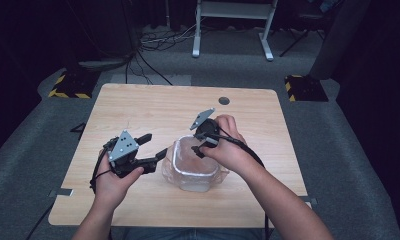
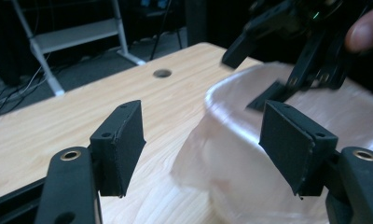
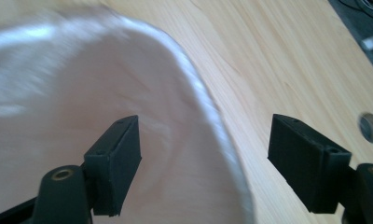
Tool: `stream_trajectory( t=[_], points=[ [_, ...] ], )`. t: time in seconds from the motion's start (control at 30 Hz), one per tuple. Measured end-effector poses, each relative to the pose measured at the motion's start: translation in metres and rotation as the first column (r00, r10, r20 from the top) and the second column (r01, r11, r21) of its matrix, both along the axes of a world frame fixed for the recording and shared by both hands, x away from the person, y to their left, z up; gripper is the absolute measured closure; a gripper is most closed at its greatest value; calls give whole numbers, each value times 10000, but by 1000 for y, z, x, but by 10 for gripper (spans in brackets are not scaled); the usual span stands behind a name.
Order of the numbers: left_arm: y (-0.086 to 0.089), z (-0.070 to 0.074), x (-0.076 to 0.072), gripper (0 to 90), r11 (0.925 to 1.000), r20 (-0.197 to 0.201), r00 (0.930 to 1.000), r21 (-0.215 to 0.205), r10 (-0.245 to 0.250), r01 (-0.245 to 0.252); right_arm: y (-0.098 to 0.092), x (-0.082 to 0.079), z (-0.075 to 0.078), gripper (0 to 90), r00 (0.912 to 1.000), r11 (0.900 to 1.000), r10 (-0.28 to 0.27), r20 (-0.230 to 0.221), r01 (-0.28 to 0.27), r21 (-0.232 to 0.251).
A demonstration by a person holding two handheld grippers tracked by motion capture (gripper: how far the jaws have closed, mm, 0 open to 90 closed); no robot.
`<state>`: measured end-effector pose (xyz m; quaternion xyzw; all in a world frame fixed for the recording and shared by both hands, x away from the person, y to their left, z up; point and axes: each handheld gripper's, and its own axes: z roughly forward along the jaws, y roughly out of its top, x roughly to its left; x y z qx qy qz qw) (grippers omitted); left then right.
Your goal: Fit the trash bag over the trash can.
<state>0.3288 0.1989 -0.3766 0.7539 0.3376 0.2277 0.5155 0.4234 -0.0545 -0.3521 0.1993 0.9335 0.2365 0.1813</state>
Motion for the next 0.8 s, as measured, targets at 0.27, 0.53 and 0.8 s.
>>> stream_trajectory(
  t=[0.27, 0.53, 0.8],
  points=[
    [-13, -12, 2, 305, 9972, -396, 9982, 581, -441, 464, -6, 12, -7, 260, 9974, 9932, -700, -190, 679, -947],
    [-14, -16, 4, 303, 9973, -527, 9974, 520, -483, 511, -14, -1, 6, 262, 9977, 9988, -475, -491, 471, -91],
    [-5, -20, 14, 305, 9987, -655, 9973, 358, -329, 353, -48, -37, 22, 252, 9984, 9821, -464, -307, 512, 1810]
  ],
)
